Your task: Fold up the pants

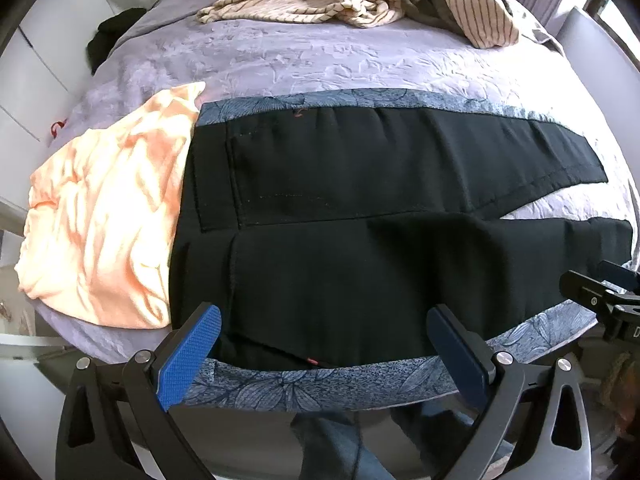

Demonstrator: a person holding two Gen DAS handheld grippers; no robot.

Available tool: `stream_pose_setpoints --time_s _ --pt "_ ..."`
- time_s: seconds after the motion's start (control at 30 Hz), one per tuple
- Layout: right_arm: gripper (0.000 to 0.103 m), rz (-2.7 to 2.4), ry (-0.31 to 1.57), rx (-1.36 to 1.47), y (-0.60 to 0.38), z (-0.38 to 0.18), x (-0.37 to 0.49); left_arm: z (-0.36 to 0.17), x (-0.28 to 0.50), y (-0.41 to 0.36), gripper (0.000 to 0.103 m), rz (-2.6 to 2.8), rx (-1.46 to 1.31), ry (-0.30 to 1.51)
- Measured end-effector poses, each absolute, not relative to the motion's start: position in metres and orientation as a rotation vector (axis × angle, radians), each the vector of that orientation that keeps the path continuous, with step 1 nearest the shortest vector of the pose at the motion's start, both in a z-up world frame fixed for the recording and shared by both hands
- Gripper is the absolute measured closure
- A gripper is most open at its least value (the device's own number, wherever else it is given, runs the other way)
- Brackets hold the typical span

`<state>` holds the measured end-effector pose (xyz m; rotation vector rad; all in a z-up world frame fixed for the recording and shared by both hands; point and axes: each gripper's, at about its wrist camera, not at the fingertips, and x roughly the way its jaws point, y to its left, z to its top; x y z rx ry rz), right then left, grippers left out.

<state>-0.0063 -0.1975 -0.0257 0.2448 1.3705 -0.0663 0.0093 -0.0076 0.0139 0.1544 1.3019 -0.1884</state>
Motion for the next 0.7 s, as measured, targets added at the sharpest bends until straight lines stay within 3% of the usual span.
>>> stream_pose_setpoints --time_s 0.7 --pt "0.000 -0.064 1.380 0.244 -0.1943 -0.0308 -0.0116 0.0115 0.0065 -0.0044 0.000 -0.174 0.168 1.313"
